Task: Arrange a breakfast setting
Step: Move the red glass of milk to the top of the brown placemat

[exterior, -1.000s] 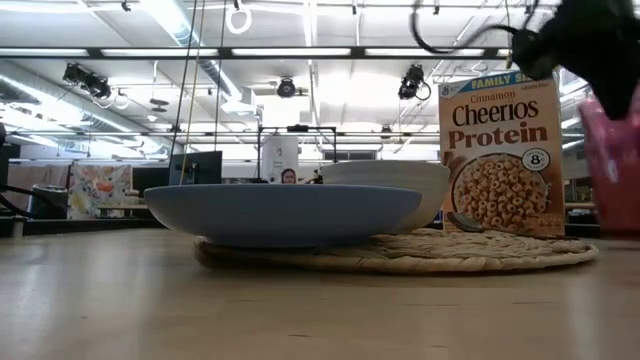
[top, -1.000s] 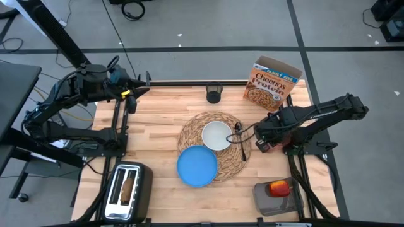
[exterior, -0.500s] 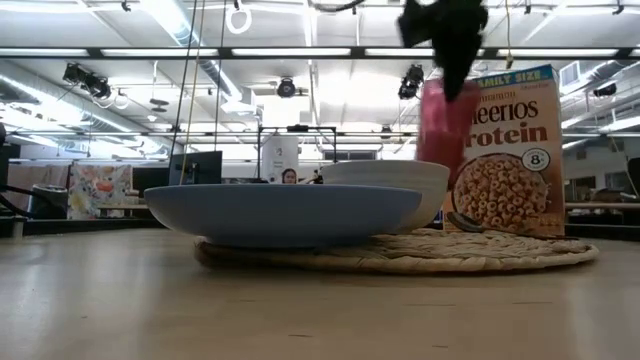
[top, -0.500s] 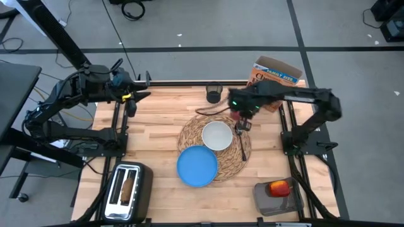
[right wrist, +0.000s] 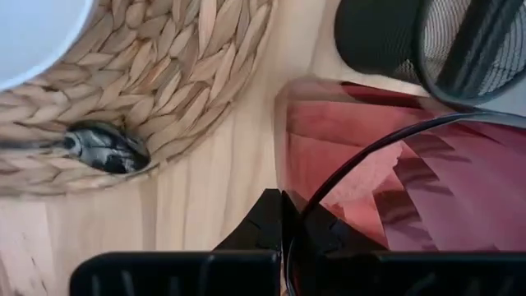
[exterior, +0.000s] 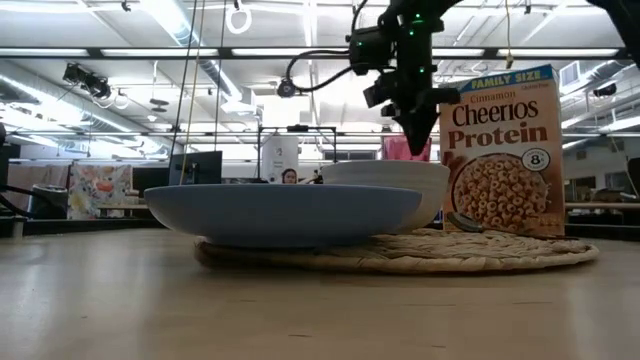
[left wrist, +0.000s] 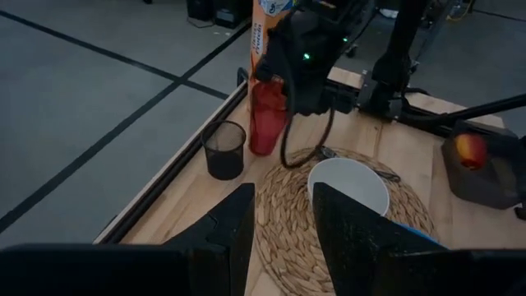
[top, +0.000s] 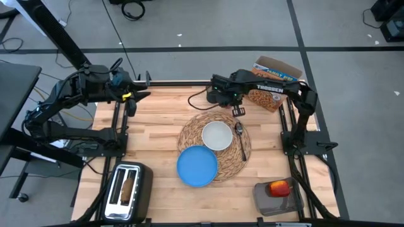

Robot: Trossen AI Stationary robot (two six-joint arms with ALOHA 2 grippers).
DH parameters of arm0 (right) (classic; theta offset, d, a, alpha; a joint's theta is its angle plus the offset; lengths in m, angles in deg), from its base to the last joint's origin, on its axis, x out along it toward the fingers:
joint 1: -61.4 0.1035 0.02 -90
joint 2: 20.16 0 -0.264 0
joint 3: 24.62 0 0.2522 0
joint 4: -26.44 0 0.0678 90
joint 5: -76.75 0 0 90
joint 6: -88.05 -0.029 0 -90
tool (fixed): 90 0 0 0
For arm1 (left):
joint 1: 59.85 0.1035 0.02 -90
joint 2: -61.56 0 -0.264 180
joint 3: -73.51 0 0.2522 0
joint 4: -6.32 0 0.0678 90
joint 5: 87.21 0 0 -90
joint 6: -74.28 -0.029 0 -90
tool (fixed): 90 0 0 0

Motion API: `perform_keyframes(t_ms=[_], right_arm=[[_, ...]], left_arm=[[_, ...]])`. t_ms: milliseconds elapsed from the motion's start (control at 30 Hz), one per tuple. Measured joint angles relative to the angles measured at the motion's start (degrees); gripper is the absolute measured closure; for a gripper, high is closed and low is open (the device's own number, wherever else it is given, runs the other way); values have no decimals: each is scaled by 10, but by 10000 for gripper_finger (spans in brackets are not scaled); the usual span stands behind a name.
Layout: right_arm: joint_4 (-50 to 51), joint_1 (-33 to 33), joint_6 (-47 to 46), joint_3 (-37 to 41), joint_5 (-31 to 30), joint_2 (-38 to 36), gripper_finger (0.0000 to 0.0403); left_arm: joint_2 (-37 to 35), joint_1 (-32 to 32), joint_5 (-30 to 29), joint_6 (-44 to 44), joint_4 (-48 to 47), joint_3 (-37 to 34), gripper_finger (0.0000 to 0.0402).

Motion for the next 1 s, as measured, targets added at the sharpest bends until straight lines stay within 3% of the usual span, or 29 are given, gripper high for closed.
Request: perform_keyframes(t_ms=[433, 1000], right_arm=[[-22, -15, 37, -3, 25, 26, 387], [-47, -14, 34, -1, 25, 15, 319]], left_arm=[[0, 0, 0, 11, 1, 0, 269], [0, 0, 0, 20, 1, 0, 269]])
